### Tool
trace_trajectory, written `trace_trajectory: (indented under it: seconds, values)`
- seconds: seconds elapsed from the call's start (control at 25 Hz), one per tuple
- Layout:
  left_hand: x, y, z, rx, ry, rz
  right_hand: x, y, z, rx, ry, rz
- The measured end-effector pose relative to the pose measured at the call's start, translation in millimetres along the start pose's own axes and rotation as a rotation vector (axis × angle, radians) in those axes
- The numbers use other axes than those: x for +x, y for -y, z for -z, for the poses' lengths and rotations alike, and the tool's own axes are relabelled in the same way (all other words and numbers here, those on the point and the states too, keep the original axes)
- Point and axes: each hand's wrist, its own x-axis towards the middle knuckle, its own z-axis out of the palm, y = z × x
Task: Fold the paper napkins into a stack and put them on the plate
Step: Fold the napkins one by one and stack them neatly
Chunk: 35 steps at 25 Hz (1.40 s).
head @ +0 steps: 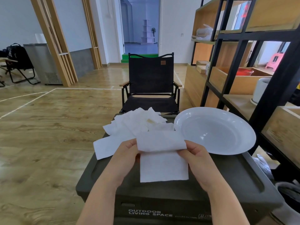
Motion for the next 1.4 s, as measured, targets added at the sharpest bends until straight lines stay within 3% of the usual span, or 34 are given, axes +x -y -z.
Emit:
trace_trajectory:
  seconds: [0.24,0.44,0.6,0.72,0.88,1.04,1.4]
  values:
    - [4.6,-1.3,-8.6,0.043,-0.12,-0.059,4.5,-8.9,-0.5,-0.091,-0.094,0.049]
    - [7.0,4.9,-12.1,0.231,-0.15,-0.053,5.5,-4.2,-7.1,-0.08,-0.146,0.075]
    - [9.0,8.0,-8.5,0.226,-0.175,-0.059,10.4,0.3,-6.0,0.179,-0.139,-0.223]
    - [10.1,12.1,-8.4,0.248,-0.153,-0.02,9.1,-7.5,-2.5,-0.071,-0.132,-0.277]
    - [12.2,19.0,-11.4,0.439,-0.083,0.13,8.1,-24.7,3.1,-0.446,-0.362,-0.223]
    - [8.8,21.8,-16.8,0.596,-0.079,0.097,4.0,-28.0,3.2,-0.76,-0.436,-0.204]
    - [6.4,21.9,-19.8,0.722,-0.054,0.092,0.5,-23.8,4.3,-0.848,-0.354,-0.324]
